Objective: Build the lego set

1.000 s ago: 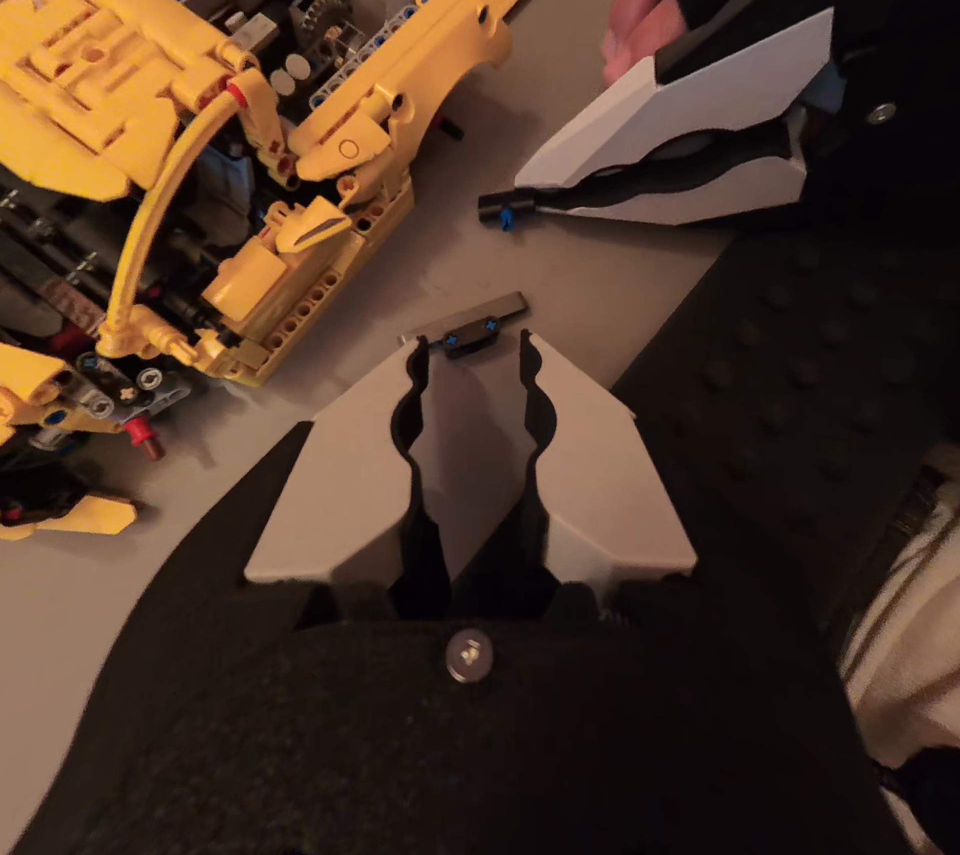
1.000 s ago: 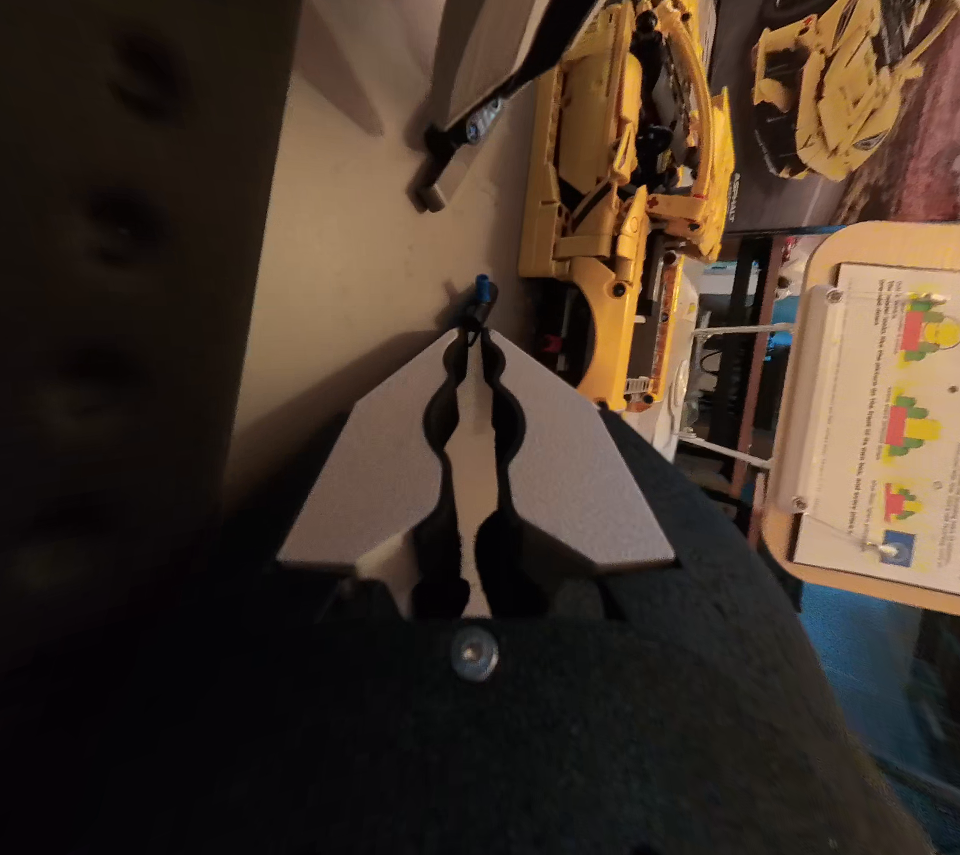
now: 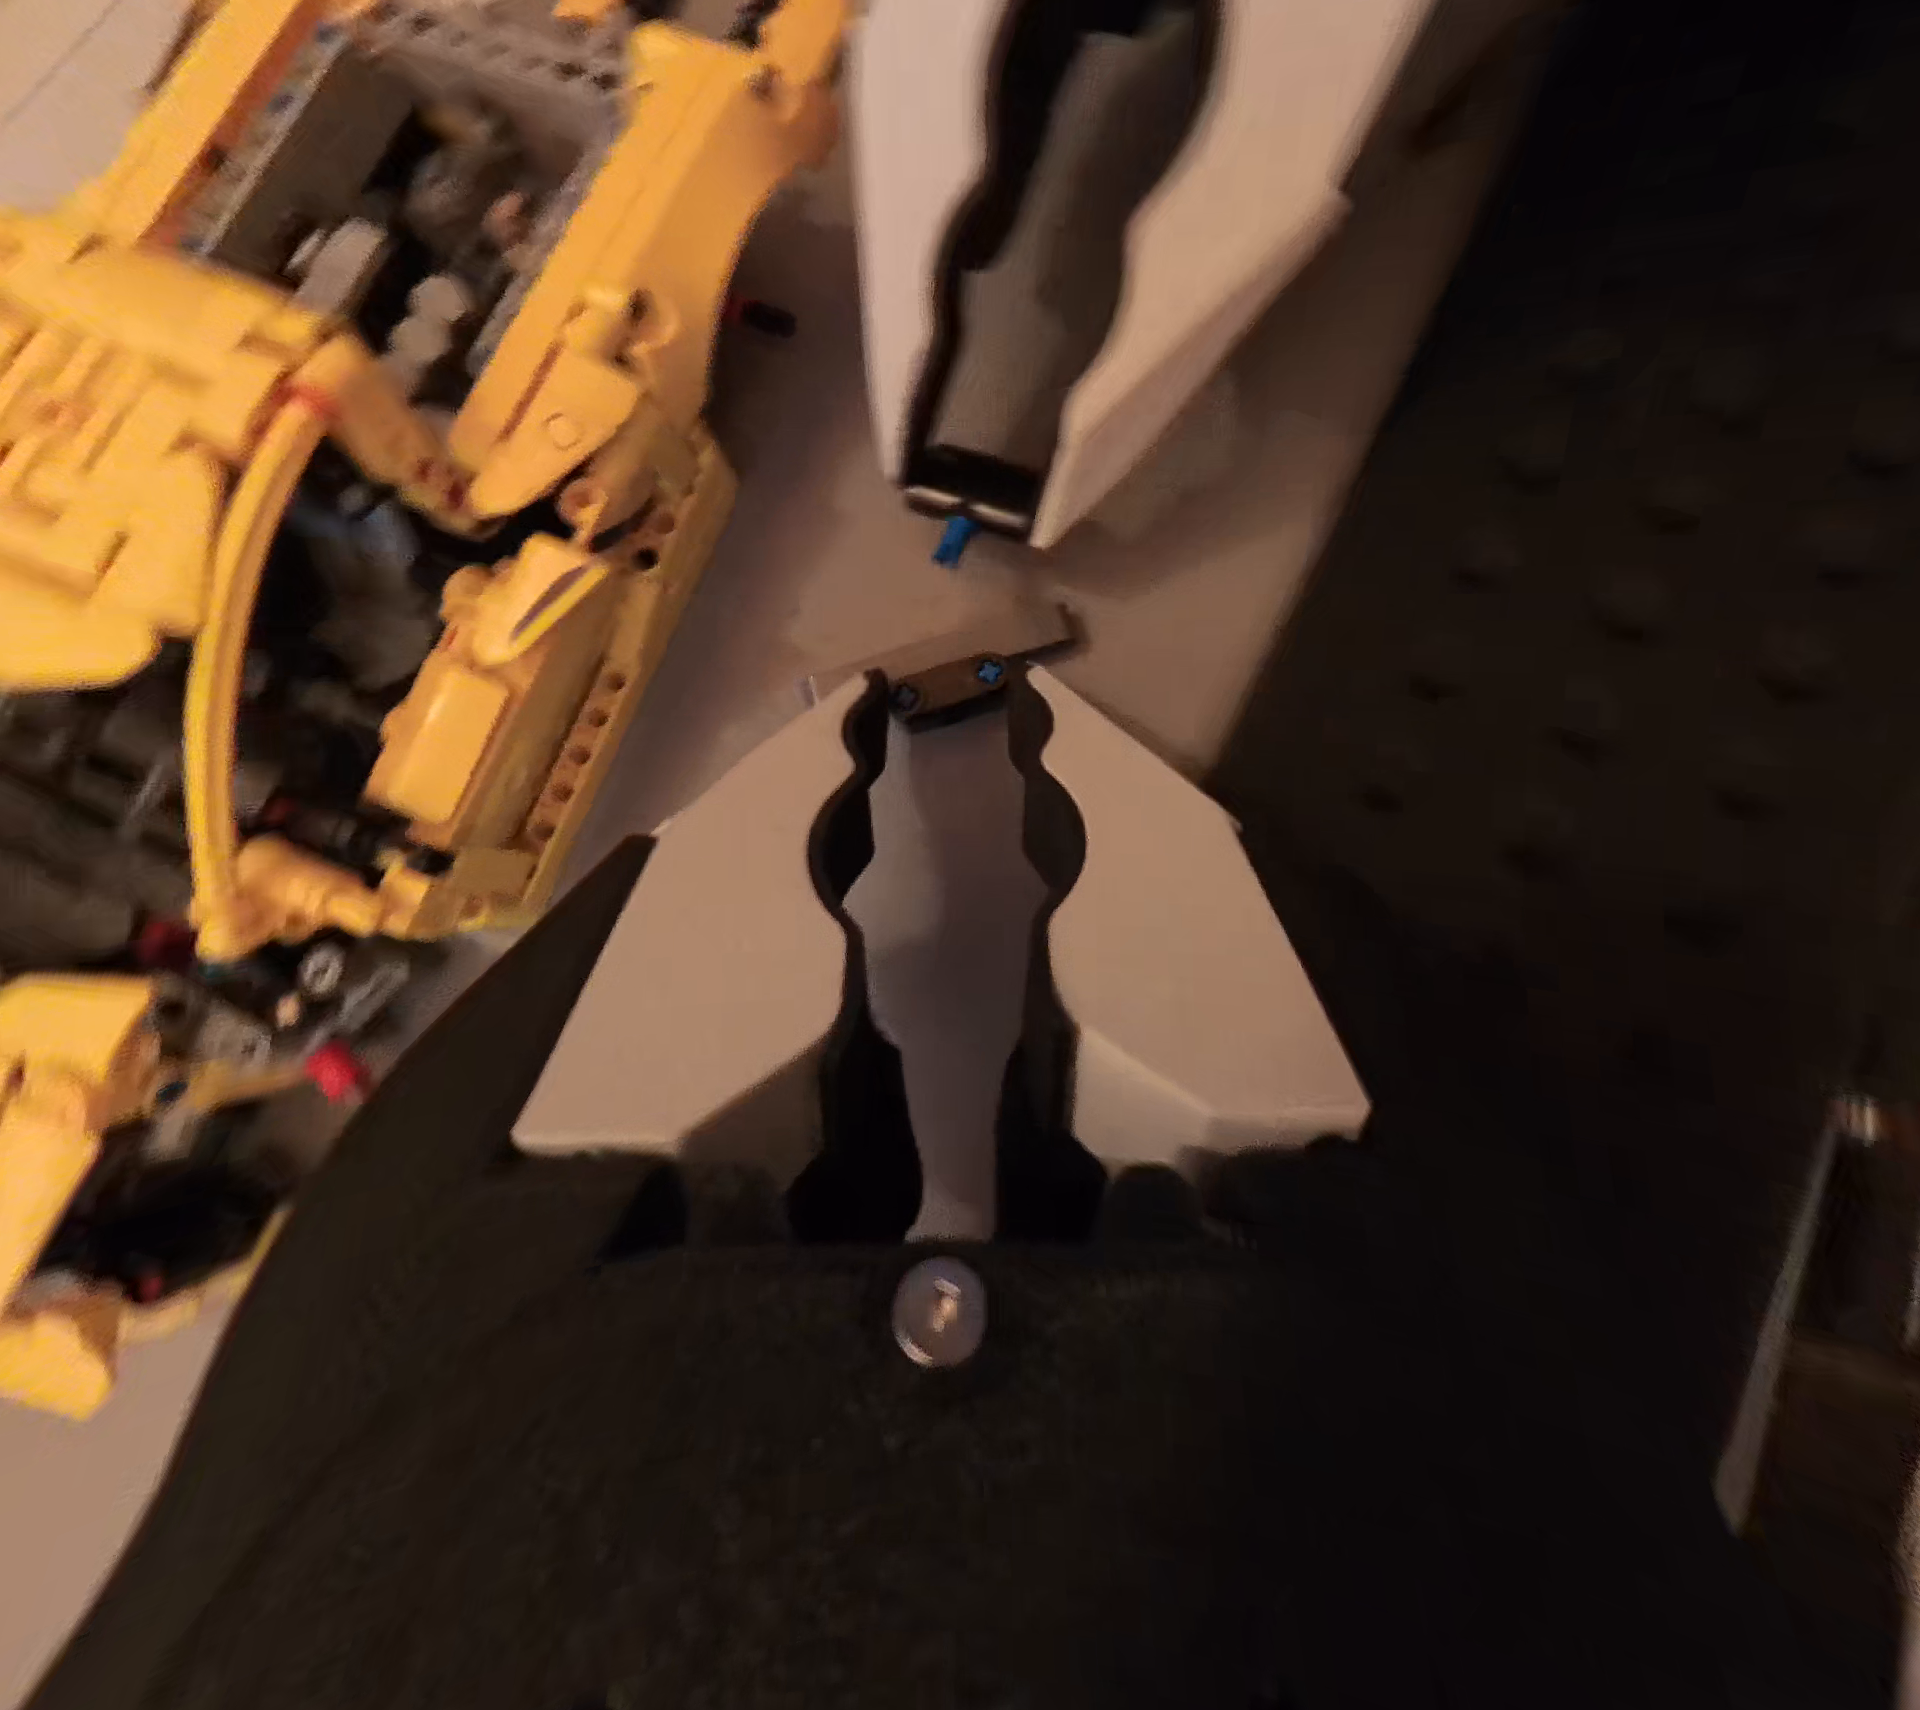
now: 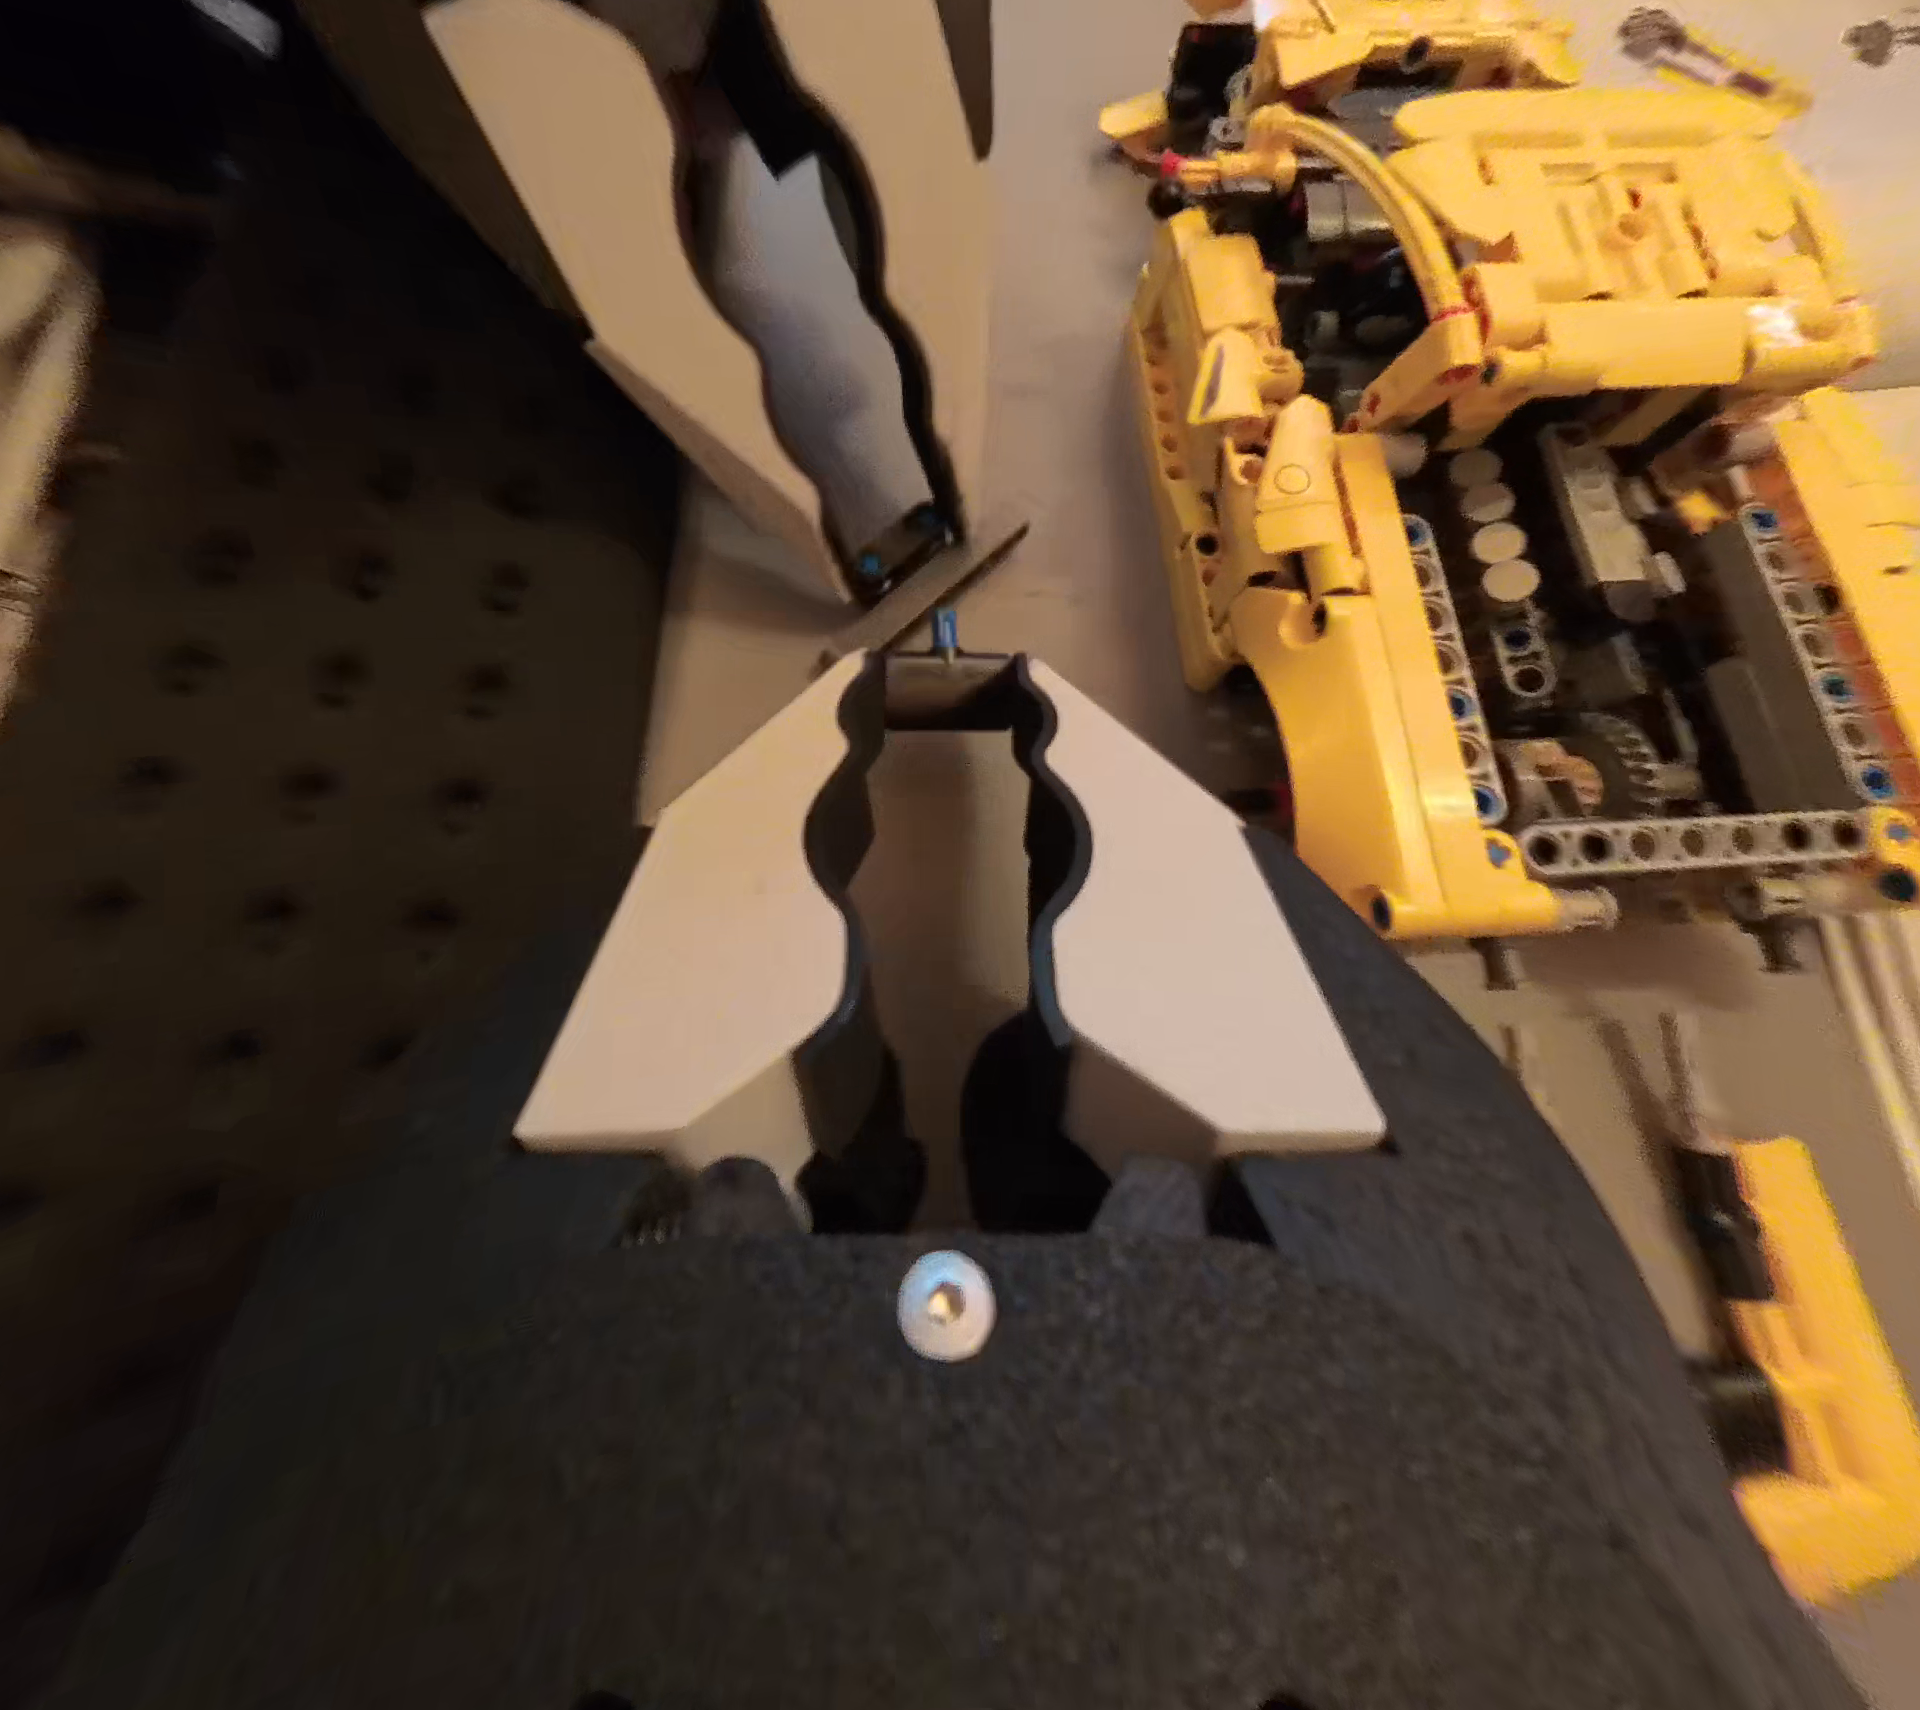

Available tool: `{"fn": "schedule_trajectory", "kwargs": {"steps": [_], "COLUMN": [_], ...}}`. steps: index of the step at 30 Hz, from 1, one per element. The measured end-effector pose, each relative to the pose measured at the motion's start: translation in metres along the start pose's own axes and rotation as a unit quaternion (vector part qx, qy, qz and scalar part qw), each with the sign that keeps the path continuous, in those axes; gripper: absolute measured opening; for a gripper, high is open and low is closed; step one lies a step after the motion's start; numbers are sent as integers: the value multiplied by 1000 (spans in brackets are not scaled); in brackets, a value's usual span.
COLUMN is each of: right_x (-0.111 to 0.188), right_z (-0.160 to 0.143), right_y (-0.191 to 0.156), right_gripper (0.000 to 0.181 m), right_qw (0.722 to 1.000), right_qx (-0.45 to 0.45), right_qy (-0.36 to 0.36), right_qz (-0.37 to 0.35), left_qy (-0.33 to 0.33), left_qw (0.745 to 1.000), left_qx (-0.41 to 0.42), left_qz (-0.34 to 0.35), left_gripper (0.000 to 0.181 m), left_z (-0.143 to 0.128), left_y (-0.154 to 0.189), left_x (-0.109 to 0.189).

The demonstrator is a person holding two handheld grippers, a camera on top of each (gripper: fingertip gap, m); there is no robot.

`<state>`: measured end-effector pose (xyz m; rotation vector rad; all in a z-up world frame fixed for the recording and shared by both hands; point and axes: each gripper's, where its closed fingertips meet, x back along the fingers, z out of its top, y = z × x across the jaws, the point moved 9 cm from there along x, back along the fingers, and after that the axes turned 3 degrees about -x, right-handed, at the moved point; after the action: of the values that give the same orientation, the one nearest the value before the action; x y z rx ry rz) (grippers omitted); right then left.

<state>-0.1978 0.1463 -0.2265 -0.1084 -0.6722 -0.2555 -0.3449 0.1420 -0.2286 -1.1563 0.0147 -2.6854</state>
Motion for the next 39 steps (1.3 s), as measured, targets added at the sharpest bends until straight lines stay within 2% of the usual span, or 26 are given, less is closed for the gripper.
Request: {"fn": "schedule_trajectory", "kwargs": {"steps": [2, 5, 9, 12, 18, 23, 30, 34, 37, 39], "right_x": [2, -5, -18, -21, -26, -26, -28, -31, -32, -34], "right_z": [4, 10, 20, 21, 21, 23, 25, 25, 26, 26], "right_y": [-4, -17, -25, -23, -23, -20, -10, -9, -11, -12], "right_gripper": [24, 24, 24, 24, 24, 24, 24, 24, 24, 24], "right_qw": [999, 998, 993, 993, 992, 993, 992, 994, 996, 996], "right_qx": [-17, 20, 72, 70, 77, 70, 70, 55, 32, 27], "right_qy": [14, -20, -74, -78, -93, -90, -102, -96, -76, -73], "right_qz": [41, 62, 60, 58, 45, 39, 15, 23, 38, 36], "left_qy": [20, 57, 43, 55, 69, 82, 76, 72, 66, 67], "left_qw": [995, 975, 967, 965, 970, 976, 985, 990, 994, 993], "left_qx": [-87, -175, -188, -181, -159, -168, -132, -99, -84, -93], "left_qz": [-53, -122, -168, -179, -172, -110, -84, -68, -28, -40], "left_gripper": [22, 22, 22, 22, 23, 30, 30, 31, 30, 30], "left_z": [-3, -9, -16, -17, -18, -23, -26, -26, -26, -27], "left_y": [6, 5, -6, -7, -9, -12, -17, -22, -27, -24], "left_x": [5, 14, 11, 9, 6, 5, 10, 11, 11, 10]}}
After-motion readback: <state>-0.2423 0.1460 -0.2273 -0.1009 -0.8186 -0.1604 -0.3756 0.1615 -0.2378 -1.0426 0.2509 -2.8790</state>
